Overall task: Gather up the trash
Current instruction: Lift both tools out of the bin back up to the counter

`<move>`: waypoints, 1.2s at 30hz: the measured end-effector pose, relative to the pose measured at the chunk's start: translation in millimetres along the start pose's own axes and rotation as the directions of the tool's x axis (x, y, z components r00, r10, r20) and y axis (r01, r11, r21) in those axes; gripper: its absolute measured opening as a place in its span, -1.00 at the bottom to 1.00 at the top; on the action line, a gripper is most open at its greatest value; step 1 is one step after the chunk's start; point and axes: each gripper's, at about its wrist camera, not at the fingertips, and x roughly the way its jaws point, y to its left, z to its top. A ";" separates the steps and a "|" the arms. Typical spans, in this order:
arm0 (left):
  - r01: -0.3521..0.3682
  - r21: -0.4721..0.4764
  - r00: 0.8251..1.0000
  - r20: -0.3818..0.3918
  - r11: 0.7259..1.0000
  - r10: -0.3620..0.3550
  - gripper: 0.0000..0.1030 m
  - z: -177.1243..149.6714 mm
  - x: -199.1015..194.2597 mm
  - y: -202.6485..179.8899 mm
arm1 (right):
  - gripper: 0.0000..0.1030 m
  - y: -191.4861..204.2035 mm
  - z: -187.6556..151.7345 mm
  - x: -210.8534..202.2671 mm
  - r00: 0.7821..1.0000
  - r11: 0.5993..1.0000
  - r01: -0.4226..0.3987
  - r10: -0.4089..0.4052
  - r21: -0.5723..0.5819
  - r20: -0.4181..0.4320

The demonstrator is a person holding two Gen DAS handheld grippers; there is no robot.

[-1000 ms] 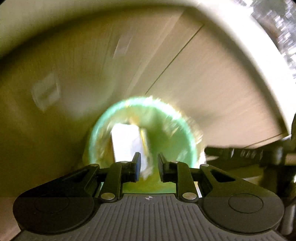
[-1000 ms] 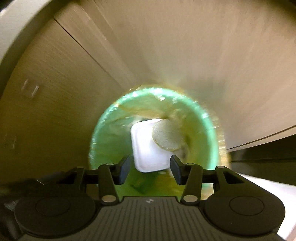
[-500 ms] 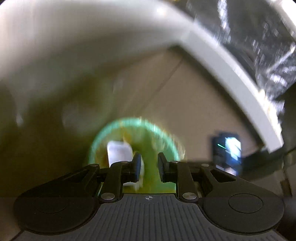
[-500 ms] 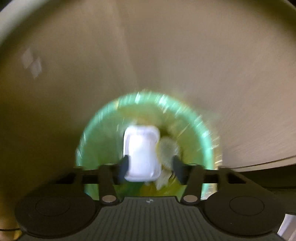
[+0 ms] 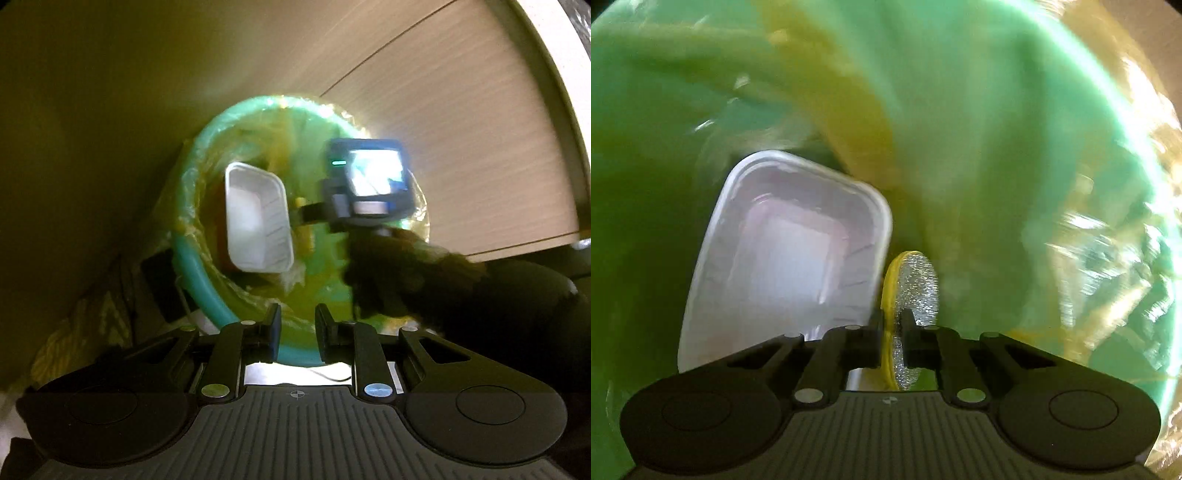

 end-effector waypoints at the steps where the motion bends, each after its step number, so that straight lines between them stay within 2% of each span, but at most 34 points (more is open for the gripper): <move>1: 0.008 0.000 1.000 -0.003 1.000 -0.008 -0.56 1.8 -1.7 -0.8 | -0.83 -9.1 -2.1 -13.7 1.000 1.000 -0.013 0.012 0.024 0.016; 3: 0.023 0.005 1.000 -0.010 1.000 -0.023 -0.56 8.8 -3.1 -7.3 | -0.83 -27.7 -8.1 -51.2 0.997 0.995 -0.061 0.056 0.080 0.054; 5: 0.036 0.019 0.999 -0.016 0.999 -0.035 -0.56 15.1 -6.2 -13.5 | -0.83 -44.1 -11.4 -91.1 0.986 0.979 -0.149 0.135 0.136 0.101; 8: 0.045 0.045 0.999 -0.014 0.998 -0.045 -0.56 22.2 -13.8 -21.3 | -0.80 -57.1 -14.3 -130.9 0.960 0.949 -0.255 0.225 0.186 0.167; 10: 0.041 0.070 0.999 -0.010 0.997 -0.040 -0.56 25.2 -19.3 -28.5 | -0.75 -61.8 -14.1 -139.6 0.932 0.911 -0.348 0.312 0.219 0.184; 13: 0.032 0.096 0.999 0.015 0.995 -0.034 -0.56 25.9 -37.5 -38.5 | -0.63 -64.9 -16.7 -159.3 0.925 0.885 -0.372 0.327 0.281 0.196; 17: 0.025 0.106 0.997 0.076 0.994 -0.033 -0.56 29.7 -71.6 -56.9 | -0.58 -74.1 -31.3 -225.0 0.906 0.857 -0.405 0.330 0.317 0.264; 19: 0.030 0.102 0.990 0.131 0.994 -0.043 -0.56 36.6 -101.3 -71.2 | -0.50 -79.3 -31.1 -267.7 0.897 0.864 -0.410 0.325 0.292 0.300; 20: 0.034 0.108 0.985 0.167 0.994 -0.052 -0.56 40.7 -117.8 -79.2 | -0.40 -79.5 -31.7 -295.6 0.892 0.877 -0.402 0.309 0.265 0.330; 21: 0.038 0.122 0.976 0.209 0.992 -0.063 -0.56 45.3 -136.0 -88.7 | -0.32 -76.8 -29.1 -316.7 0.884 0.887 -0.395 0.296 0.237 0.362; 22: 0.038 0.140 0.964 0.255 0.989 -0.073 -0.56 50.5 -156.5 -99.2 | -0.15 -76.3 -28.8 -344.2 0.868 0.899 -0.388 0.283 0.204 0.407; 24: 0.027 0.172 0.937 0.338 0.985 -0.085 -0.56 60.7 -193.3 -115.0 | 0.24 -77.5 -29.2 -393.2 0.824 0.915 -0.376 0.256 0.150 0.505; 26: -0.006 0.185 0.900 0.430 0.983 -0.075 -0.56 72.6 -229.0 -124.8 | 0.29 -77.0 -27.0 -435.7 0.771 0.922 -0.372 0.244 0.105 0.588; 28: -0.049 0.162 0.854 0.519 0.986 -0.043 -0.56 83.8 -262.7 -125.6 | 0.32 -74.5 -22.8 -471.9 0.713 0.925 -0.376 0.249 0.058 0.656; 31: -0.128 0.053 0.790 0.609 0.990 0.069 -0.56 104.7 -299.0 -110.7 | 0.47 -63.4 -13.1 -510.5 0.641 0.935 -0.356 0.237 0.008 0.730; 32: -0.145 0.006 0.772 0.627 0.989 0.110 -0.56 111.9 -307.0 -101.6 | 0.49 -58.3 -8.5 -520.8 0.627 0.938 -0.346 0.232 0.000 0.744; 34: -0.130 -0.095 0.738 0.656 0.987 0.160 -0.56 125.5 -321.0 -75.3 | 0.50 -44.9 7.3 -530.4 0.616 0.943 -0.332 0.226 -0.011 0.755; 36: -0.101 -0.163 0.722 0.666 0.981 0.185 -0.56 136.1 -331.3 -48.2 | 0.51 -31.8 25.2 -539.9 0.612 0.944 -0.328 0.228 -0.019 0.757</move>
